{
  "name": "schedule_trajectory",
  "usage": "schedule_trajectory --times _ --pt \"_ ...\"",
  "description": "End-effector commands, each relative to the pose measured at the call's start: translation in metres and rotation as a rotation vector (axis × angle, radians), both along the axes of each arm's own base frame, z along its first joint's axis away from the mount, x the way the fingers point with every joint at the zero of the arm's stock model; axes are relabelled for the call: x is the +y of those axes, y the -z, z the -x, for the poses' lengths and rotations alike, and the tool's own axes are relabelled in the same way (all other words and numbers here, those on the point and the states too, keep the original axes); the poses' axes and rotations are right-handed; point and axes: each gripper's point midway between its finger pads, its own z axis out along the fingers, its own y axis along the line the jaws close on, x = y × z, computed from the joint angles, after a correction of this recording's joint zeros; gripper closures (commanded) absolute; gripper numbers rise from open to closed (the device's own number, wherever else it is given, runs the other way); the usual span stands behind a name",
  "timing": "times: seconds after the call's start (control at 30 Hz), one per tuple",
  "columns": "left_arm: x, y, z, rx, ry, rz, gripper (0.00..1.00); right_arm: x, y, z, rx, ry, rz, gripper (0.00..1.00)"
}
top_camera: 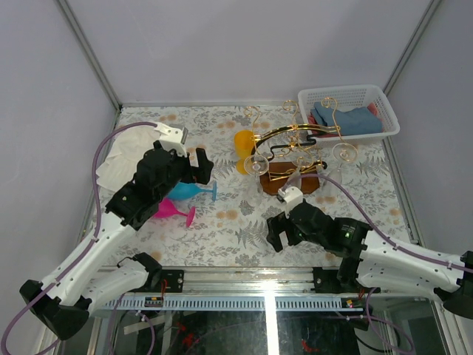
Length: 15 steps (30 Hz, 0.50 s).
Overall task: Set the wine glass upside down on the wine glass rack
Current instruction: Adjust the wine rack at the center of the board.
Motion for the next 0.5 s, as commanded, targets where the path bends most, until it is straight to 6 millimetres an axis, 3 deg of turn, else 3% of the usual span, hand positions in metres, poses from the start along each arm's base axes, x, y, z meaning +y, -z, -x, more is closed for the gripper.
schedule_trajectory --times 0.0,0.43,0.47 --pt "-0.001 -0.008 -0.004 -0.022 -0.002 0.029 0.00 0.001 -0.038 0.007 0.043 -0.002 0.001 0.01" --pt "-0.003 -0.012 -0.002 -0.027 0.011 0.050 0.00 0.015 -0.138 -0.002 0.067 0.106 -0.108 0.01" --pt "-0.003 -0.013 -0.002 -0.028 0.014 0.052 0.00 0.016 -0.138 -0.002 0.074 0.096 -0.095 0.01"
